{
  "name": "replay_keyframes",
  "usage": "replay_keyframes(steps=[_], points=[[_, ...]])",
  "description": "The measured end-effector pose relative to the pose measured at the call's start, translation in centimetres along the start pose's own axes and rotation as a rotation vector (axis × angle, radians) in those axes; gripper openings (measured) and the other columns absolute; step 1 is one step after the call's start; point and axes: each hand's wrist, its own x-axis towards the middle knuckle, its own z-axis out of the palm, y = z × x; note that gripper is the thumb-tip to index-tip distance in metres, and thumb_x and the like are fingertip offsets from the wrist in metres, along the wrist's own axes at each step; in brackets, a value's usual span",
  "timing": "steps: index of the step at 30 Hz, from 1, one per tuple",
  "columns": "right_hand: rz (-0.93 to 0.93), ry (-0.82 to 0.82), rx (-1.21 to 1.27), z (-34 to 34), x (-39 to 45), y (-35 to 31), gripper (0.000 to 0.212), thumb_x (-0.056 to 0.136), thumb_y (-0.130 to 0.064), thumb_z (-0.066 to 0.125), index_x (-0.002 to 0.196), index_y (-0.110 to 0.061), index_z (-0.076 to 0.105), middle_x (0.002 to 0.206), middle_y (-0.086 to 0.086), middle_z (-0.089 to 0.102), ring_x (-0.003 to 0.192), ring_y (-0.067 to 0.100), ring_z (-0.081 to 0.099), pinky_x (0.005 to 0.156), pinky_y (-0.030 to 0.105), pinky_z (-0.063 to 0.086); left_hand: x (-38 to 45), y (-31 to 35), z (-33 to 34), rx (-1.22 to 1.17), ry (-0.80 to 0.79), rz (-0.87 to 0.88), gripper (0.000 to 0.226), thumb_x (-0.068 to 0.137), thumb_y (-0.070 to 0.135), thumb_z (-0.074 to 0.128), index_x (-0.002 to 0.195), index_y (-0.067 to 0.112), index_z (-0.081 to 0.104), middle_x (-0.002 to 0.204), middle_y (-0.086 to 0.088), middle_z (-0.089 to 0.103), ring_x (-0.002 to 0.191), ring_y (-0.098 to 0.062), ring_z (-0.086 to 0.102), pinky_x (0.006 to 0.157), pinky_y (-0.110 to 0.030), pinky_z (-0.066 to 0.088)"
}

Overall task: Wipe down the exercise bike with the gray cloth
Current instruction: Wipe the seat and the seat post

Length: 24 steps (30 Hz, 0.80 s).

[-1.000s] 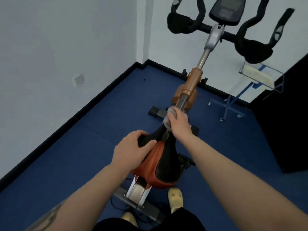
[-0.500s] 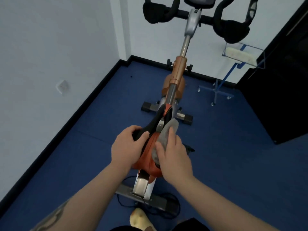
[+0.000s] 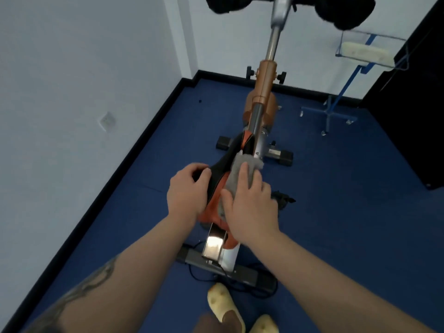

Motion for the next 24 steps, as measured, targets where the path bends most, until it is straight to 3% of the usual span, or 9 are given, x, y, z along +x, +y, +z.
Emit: replay_keyframes(steps=[5,8,12,17,19,22,24], points=[[0.137,-0.054,0.131,-0.8,3.6,-1.1,0.069,0.102,-0.047,0.028,0.155,-0.015,-0.003,0.156,0.015,0.021,0.129,0.035,0.040,0.095,0.049,0.041,-0.6,0.2,-0.1,0.035,0.007,0.028,0.021,0.092,0.033,0.054,0.101,0.028,0.072,0.094,0.014,0.069,0.090,-0.005,0.063,0.073,-0.025,0.048],[0.018,0.150,0.044,0.7,-1.5,-0.4,0.067,0.098,-0.052,0.028,0.155,-0.018,0.017,0.155,0.012,0.027,0.133,0.032,0.036,0.099,0.049,0.042,-0.9,0.0,-0.3,0.068,-0.030,0.162,0.025,0.094,0.026,0.050,0.113,0.027,0.068,0.107,0.015,0.068,0.099,-0.005,0.061,0.084,-0.031,0.050],[-0.072,0.286,0.330,2.3,-4.4,1.0,0.059,0.097,-0.052,0.039,0.149,-0.023,0.036,0.154,0.003,0.031,0.141,0.023,0.028,0.114,0.041,0.030,-0.8,0.1,-0.3,0.081,-0.061,0.343,0.034,0.091,0.022,0.043,0.118,0.026,0.063,0.112,0.018,0.063,0.102,0.000,0.055,0.085,-0.024,0.044],[0.308,0.184,0.752,1.1,-0.7,1.1,0.046,0.101,-0.041,0.040,0.146,-0.035,0.038,0.138,-0.002,0.052,0.123,0.015,0.050,0.099,0.034,0.042,-0.8,-0.1,-0.3,0.023,-0.077,0.289,0.032,0.094,0.016,0.047,0.118,0.028,0.064,0.110,0.019,0.063,0.101,0.000,0.055,0.084,-0.023,0.041],[0.401,0.236,0.680,1.4,-2.3,-0.4,0.055,0.099,-0.050,0.032,0.151,-0.033,0.028,0.147,0.000,0.042,0.130,0.018,0.043,0.106,0.034,0.038,-0.8,-0.2,-0.4,0.019,-0.084,0.257,0.031,0.094,0.015,0.050,0.118,0.028,0.065,0.111,0.017,0.064,0.102,-0.003,0.056,0.082,-0.024,0.041],[0.389,0.265,0.473,2.4,-6.0,-3.9,0.079,0.085,-0.067,0.014,0.155,-0.031,0.006,0.158,-0.003,0.010,0.141,0.019,0.017,0.104,0.025,0.027,-0.7,-0.3,-0.4,0.009,-0.096,0.281,0.031,0.095,0.013,0.051,0.118,0.026,0.066,0.110,0.016,0.062,0.105,-0.005,0.056,0.082,-0.023,0.038],[0.398,0.248,0.433,2.0,-4.7,-3.2,0.070,0.092,-0.060,0.020,0.154,-0.028,0.011,0.156,0.002,0.017,0.138,0.023,0.024,0.105,0.033,0.033,-0.6,-0.2,-0.4,0.008,-0.098,0.304,0.031,0.094,0.012,0.051,0.118,0.025,0.066,0.109,0.017,0.062,0.105,-0.006,0.055,0.082,-0.024,0.038]])
